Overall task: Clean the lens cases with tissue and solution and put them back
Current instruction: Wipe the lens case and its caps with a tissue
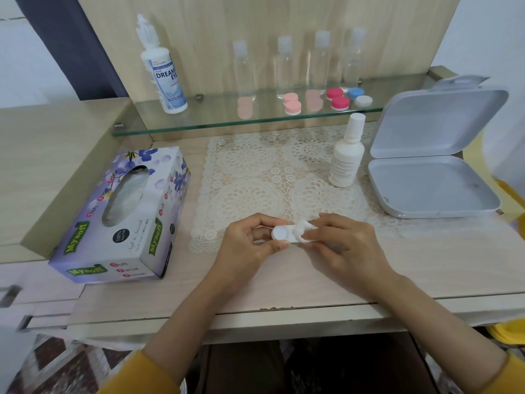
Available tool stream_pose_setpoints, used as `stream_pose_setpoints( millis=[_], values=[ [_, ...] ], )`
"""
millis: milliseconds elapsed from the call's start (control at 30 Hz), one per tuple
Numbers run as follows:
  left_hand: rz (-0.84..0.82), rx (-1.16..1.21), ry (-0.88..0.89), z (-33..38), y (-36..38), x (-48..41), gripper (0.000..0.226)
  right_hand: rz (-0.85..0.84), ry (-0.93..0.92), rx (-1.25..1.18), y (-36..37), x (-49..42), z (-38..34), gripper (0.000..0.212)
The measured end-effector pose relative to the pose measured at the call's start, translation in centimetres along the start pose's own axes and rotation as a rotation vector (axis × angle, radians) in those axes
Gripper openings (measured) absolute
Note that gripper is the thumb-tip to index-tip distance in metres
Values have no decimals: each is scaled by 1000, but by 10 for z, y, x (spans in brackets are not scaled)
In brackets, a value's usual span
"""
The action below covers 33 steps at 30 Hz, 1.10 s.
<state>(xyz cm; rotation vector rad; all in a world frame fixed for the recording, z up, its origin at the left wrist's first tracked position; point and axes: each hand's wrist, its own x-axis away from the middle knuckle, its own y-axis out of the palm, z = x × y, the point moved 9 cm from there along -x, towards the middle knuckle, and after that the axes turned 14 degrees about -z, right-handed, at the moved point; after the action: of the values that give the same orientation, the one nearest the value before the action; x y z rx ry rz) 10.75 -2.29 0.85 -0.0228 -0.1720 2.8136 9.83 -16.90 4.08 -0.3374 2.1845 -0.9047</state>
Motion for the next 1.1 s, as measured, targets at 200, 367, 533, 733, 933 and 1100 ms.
stream_pose_setpoints(
  millis=[200,367,533,733,933,1100],
  values=[
    [4,11,8,0,-1,0,27,-34,21,3,4,1,2,11],
    [-2,-12,2,1,0,0,27,-7,15,-16,0,0,1,10],
    [11,-6,1,0,0,1,28,-12,31,-18,1,1,3,6],
    [8,9,-2,1,0,1,26,11,27,17,-1,0,0,10],
    [14,-25,5,2,1,2,26,30,54,28,-2,1,4,9],
    [51,-38,35,6,1,3,27,50,65,-4,-6,1,3,5]
  ],
)
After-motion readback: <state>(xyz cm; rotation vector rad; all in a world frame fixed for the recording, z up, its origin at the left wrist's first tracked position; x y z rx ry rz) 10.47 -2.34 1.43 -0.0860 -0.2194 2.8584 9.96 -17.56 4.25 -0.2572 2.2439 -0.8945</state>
